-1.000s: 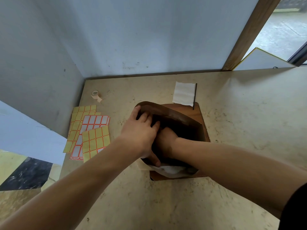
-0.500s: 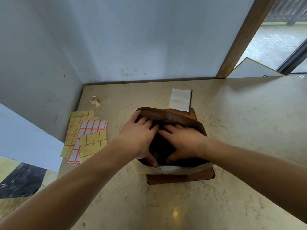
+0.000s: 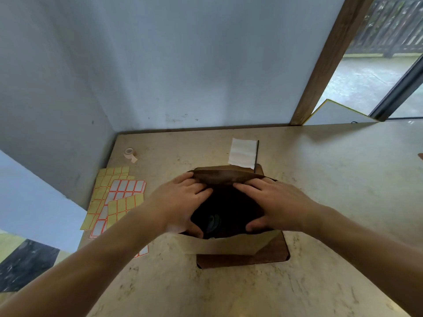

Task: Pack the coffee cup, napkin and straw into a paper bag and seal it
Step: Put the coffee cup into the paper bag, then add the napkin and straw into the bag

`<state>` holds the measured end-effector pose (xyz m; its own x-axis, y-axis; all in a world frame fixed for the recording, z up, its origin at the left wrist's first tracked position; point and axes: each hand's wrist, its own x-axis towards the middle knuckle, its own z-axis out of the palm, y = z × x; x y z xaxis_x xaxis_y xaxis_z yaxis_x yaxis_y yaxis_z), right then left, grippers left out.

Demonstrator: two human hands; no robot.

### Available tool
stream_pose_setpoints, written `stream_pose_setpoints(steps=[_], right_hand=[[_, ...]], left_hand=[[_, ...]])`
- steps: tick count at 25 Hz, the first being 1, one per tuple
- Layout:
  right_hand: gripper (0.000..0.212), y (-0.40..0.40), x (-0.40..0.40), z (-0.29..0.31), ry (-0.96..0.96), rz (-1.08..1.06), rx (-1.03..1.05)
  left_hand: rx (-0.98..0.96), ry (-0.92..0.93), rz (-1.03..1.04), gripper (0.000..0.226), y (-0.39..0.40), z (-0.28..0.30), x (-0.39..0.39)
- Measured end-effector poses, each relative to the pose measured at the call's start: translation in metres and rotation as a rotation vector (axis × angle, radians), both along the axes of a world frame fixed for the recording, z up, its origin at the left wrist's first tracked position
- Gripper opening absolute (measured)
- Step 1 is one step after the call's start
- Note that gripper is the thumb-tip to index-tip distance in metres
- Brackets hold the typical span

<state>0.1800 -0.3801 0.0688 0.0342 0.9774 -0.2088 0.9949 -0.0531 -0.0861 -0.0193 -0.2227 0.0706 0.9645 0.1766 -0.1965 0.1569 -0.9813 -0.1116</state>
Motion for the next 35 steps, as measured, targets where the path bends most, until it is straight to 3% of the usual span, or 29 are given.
stream_pose_setpoints(steps=[11,15,18,21,28,35], right_hand=[[0.083,0.012,0.006,0.011,0.124,0.051,0.071],[0.059,0.033,0.018,0.028,0.432,-0.004,0.139],[0.042,0.057,0.048,0.028,0.637,-0.176,0.328],[0.026,0.092,0.091,-0.003,0.477,-0.372,0.456],[0.045,0.151,0.157,-0.132,0.138,-0.551,0.039],[0.043,0.187,0.189,-0.198,0.013,-0.608,-0.008]], left_hand=[[-0.043,-0.008,0.084,0.107,0.000,0.001,0.004],[-0.074,-0.023,0.075,0.107,0.005,-0.003,0.007],[-0.084,-0.026,0.076,0.110,0.006,-0.008,0.006],[-0.079,-0.030,0.066,0.111,0.006,-0.011,0.005],[-0.116,0.012,0.050,0.116,0.014,-0.010,0.004],[-0.113,0.053,-0.015,0.117,0.020,-0.006,0.012]])
